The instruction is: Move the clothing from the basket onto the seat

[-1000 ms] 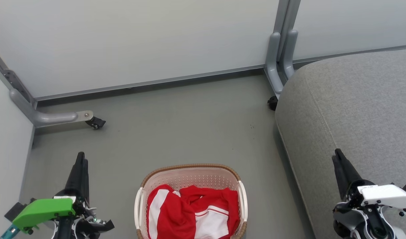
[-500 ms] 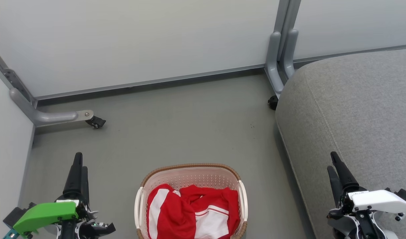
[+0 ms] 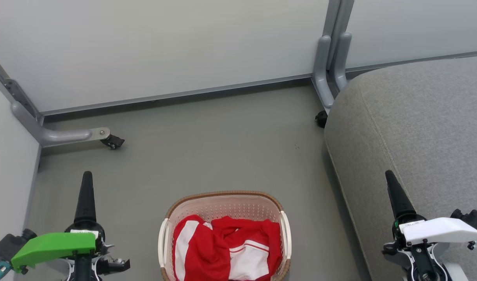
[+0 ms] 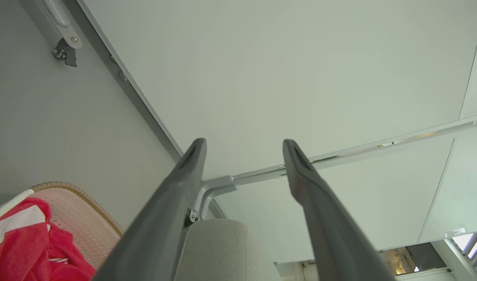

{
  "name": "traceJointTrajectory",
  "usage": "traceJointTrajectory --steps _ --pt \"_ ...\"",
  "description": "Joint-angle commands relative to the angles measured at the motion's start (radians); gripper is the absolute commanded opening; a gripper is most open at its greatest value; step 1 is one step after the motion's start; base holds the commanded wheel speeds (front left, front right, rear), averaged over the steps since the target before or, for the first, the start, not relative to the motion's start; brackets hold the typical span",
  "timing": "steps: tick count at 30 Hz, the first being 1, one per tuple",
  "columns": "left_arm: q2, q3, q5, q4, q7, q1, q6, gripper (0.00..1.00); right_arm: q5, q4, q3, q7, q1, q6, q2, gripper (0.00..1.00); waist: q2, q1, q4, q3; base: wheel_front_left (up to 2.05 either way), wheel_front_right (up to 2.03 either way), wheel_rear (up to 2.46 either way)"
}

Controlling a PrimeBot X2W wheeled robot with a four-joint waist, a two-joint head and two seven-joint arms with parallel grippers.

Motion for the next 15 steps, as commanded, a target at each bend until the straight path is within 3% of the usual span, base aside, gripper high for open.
traceJointTrajectory --steps 1,15 --pt "0.007 -0.003 0.05 -0.028 -0.012 -0.006 0.006 1.0 -0.037 -0.027 0.005 -0.011 -0.007 0.0 -0.009 1.0 0.0 0.0 0.0 0.001 0.0 0.0 0.0" --pt "0.009 -0.075 0.376 -0.088 -0.063 0.001 0.09 1.0 -0.343 -0.074 0.056 -0.062 -0.004 0.0 -0.012 1.0 0.0 0.0 0.004 0.006 0.0 0.0 0.0"
